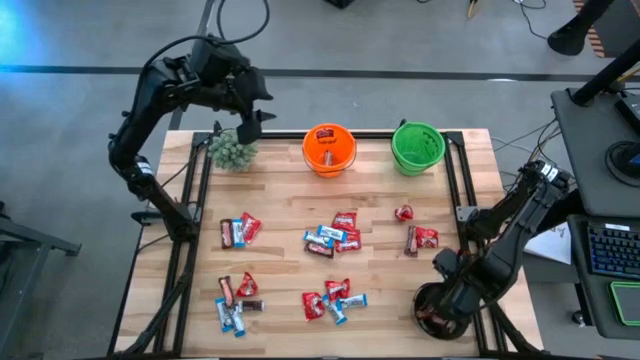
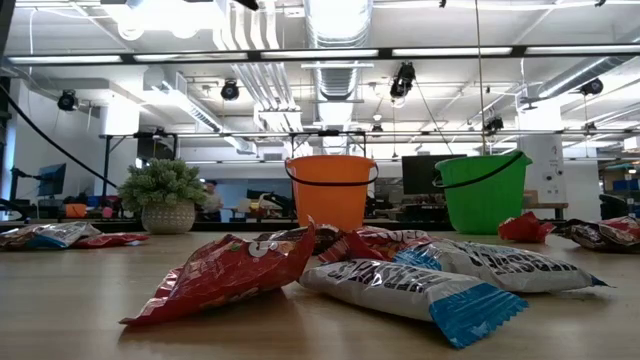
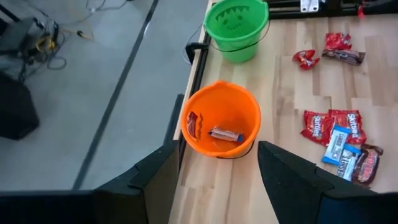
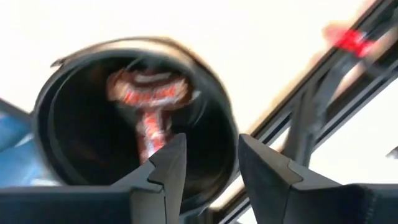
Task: Organize candy in baskets
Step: Put the brown chocolate bar into the black bucket
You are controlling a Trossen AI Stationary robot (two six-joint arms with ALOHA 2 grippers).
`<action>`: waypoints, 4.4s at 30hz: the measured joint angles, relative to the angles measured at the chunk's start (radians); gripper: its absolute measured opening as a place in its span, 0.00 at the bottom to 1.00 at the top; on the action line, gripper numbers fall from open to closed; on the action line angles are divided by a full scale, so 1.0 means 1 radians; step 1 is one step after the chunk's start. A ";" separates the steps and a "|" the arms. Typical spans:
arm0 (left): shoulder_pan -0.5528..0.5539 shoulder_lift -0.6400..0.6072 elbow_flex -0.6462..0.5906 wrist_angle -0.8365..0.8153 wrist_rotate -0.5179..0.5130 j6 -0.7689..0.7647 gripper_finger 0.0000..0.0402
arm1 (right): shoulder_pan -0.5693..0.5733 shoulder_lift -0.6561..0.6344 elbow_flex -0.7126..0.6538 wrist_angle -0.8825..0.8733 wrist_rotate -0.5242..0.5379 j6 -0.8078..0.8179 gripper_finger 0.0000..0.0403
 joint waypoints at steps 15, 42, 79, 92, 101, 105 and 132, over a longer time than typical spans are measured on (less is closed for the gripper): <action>-0.003 0.010 0.000 -0.088 0.024 -0.303 0.57 | -0.050 -0.064 0.000 -0.211 0.186 -0.118 0.34; -0.311 0.153 0.000 -0.157 0.066 -0.235 0.58 | -0.073 -0.175 -0.001 -0.215 0.514 -0.179 0.35; -0.521 0.297 -0.535 0.082 0.198 -0.171 0.58 | -0.073 -0.174 -0.002 -0.215 0.561 -0.186 0.34; -0.537 0.295 -0.746 0.402 0.196 -0.269 0.58 | -0.073 -0.174 -0.002 -0.215 0.560 -0.187 0.33; -0.562 0.296 -0.795 0.507 0.196 -0.312 0.58 | -0.073 -0.174 -0.002 -0.215 0.560 -0.190 0.32; -0.590 0.300 -0.824 0.572 0.196 -0.317 0.58 | -0.073 -0.174 -0.002 -0.215 0.560 -0.189 0.33; -0.593 0.452 -0.841 0.666 0.140 -0.325 0.58 | -0.073 -0.174 -0.002 -0.210 0.560 -0.187 0.32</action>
